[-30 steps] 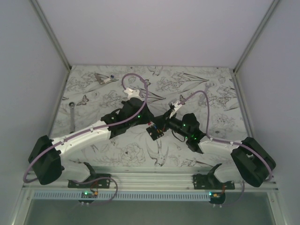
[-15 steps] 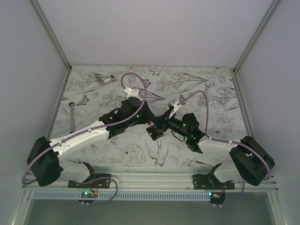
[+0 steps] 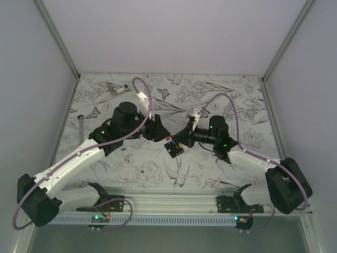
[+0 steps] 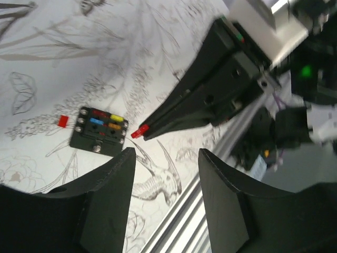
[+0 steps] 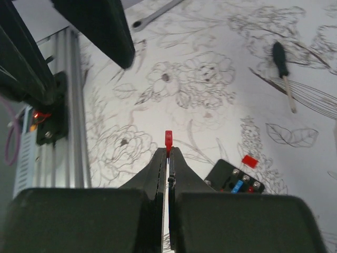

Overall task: Snap on the fuse box
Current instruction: Pick up the fuse from the center of the board.

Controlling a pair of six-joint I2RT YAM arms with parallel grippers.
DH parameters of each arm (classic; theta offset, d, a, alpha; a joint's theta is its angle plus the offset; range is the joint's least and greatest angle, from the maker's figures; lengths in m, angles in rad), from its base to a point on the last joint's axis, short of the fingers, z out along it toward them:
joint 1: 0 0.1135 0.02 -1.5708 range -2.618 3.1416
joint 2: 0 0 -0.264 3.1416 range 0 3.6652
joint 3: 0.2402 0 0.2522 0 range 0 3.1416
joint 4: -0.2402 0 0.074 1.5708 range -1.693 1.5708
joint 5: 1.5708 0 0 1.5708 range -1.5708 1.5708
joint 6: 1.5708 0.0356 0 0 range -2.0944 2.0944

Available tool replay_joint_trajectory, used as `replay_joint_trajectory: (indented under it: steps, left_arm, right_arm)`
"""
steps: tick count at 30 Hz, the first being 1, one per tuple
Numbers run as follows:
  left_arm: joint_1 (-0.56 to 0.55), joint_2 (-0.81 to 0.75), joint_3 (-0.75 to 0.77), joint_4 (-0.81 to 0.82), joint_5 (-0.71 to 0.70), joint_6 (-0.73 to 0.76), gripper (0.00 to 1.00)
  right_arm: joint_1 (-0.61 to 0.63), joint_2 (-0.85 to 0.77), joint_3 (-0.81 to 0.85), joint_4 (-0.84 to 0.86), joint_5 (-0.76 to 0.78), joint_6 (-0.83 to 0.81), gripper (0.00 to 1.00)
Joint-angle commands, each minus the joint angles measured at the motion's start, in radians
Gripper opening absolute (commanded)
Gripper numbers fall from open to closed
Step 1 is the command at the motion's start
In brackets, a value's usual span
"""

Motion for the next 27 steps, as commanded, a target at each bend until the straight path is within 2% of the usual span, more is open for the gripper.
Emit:
replay_joint_trajectory:
  steps: [1,7,14,27]
  left_arm:
    - [0.016,-0.016,0.018,-0.079,0.282,0.216,0.53]
    - [0.016,0.004,0.013,-0.104,0.370,0.296,0.44]
    - [0.016,0.010,0.011,-0.116,0.371,0.335,0.38]
    - [-0.029,0.075,0.042,-0.116,0.442,0.370,0.31]
  right_arm:
    - [-0.009,-0.050,0.087,-0.188,-0.217,-0.121,0.00]
    - [-0.009,-0.099,0.161,-0.367,-0.334,-0.217,0.00]
    - [-0.009,-0.114,0.193,-0.449,-0.402,-0.261,0.00]
    - [-0.009,-0.094,0.218,-0.457,-0.452,-0.248,0.00]
